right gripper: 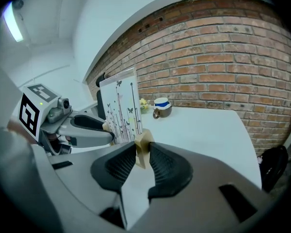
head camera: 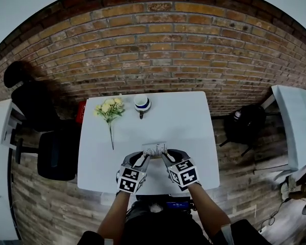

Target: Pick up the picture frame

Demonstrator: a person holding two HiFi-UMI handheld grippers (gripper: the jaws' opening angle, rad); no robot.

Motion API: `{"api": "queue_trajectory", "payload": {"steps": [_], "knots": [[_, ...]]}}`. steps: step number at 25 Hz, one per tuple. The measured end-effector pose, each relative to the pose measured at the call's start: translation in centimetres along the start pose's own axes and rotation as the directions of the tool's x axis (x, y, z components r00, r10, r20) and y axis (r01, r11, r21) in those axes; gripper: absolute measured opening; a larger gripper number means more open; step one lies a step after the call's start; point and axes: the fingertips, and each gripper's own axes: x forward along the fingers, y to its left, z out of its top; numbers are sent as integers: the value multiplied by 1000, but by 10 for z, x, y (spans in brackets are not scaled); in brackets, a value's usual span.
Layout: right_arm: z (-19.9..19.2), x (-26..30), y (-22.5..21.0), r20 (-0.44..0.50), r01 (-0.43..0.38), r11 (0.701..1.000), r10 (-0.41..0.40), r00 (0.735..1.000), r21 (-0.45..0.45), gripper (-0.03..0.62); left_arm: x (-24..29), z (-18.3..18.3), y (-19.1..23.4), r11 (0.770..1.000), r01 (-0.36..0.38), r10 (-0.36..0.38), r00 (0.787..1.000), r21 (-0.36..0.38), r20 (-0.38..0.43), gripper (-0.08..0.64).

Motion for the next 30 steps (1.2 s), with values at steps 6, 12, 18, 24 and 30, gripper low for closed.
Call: {"api": "queue_trajectory", "payload": {"steps": [6, 12, 18, 24, 30], "knots": [[-14, -9, 19, -6, 7, 1000, -7, 1000, -1, 97, -17, -17, -9, 1000, 1, -1, 1000, -6, -13, 109], [-31, -23, 58, 6, 46, 999, -46, 999, -1, 95, -51, -41, -15, 1000, 12, -12, 1000, 14, 9, 109], [-55, -41, 110, 16, 86, 996, -86, 996, 3, 95, -99, -71, -25, 999, 34, -35, 999, 40, 32, 107], [-83, -62, 163, 27, 120, 993, -120, 992, 23, 95, -148, -103, -38, 996, 62, -64, 997, 70, 33, 107], [-108, -88, 200, 24, 150, 988, -151, 988, 37, 94, -185, -128, -59, 992, 95, -98, 995, 89, 30, 107]]}}
